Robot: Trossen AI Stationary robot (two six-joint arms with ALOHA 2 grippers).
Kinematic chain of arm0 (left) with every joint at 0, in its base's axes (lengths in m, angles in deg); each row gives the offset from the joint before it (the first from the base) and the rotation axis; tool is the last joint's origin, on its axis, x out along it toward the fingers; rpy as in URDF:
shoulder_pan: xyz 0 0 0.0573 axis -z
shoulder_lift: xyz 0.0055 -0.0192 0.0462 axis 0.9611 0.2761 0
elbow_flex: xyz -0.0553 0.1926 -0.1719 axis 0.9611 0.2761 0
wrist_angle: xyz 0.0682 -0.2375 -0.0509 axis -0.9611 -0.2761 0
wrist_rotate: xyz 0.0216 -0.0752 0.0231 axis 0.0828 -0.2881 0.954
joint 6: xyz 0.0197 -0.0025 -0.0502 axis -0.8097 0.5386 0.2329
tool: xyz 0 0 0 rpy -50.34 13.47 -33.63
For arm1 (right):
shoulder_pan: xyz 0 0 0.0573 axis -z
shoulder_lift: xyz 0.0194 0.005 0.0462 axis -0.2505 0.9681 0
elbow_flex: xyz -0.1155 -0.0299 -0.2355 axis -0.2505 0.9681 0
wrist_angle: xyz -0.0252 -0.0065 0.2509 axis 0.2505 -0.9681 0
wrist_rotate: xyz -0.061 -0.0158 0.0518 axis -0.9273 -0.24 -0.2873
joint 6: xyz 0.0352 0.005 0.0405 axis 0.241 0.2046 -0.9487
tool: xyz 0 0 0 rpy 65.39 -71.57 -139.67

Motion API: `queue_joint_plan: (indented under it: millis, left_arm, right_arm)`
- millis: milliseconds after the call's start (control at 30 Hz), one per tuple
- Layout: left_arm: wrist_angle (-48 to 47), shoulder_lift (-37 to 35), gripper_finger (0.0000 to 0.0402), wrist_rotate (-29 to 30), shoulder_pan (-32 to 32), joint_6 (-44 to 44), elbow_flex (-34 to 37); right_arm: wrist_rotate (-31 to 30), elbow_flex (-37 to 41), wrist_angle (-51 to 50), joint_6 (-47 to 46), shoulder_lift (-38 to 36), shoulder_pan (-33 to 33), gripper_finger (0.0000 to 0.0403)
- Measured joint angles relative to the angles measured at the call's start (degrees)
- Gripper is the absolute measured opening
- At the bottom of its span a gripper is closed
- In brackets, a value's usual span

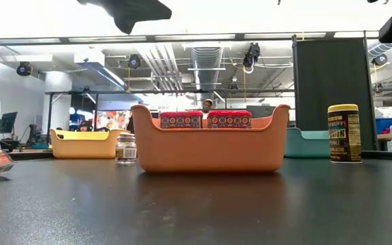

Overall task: Sort spices by type
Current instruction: Put the transparent seasoning bottle into the yellow bin

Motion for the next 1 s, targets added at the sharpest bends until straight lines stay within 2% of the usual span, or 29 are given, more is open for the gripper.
queue_joint_plan:
  millis: [67,167,267,367,500,633,800,1000]
  left_arm:
    - [-0.1,-0.6,0.0000,0.0,0.0,-0.4,0.0]
    - [-1.1,-1.5,0.0000,0.1,-0.1,-0.9,0.0]
    - [-1.9,-2.3,0.0000,0.1,-0.1,-1.5,0.0]
    - [-2.6,-3.1,0.0000,1.3,-0.1,-1.8,0.0]
    - [-3.6,-3.8,0.0000,1.6,-0.1,-2.0,0.0]
    - [-4.8,-4.0,0.0000,1.6,-0.1,-2.0,0.0]
    - [-6.2,-4.0,0.0000,4.7,-0.1,-2.0,0.0]
    - [-6.2,-4.0,0.0000,6.0,-0.1,-2.8,0.0]
  right_arm:
    - [-0.9,0.5,0.0,-3.7,0.0,0.5,0.0037]
    - [-1.1,1.5,0.0,-14.9,0.0,1.7,0.0074]
    - [-0.9,1.8,0.2,-25.3,0.0,2.4,0.0127]
    - [-0.5,2.0,0.6,-31.3,0.0,2.4,0.0188]
    - [-0.5,2.1,1.5,-34.8,0.2,2.4,0.0262]
    - [-0.5,2.4,5.2,-34.4,2.6,2.4,0.0316]
    - [-0.4,2.4,6.2,-35.0,7.5,2.4,0.0348]
    - [0.9,2.4,6.5,-36.3,11.9,2.6,0.0337]
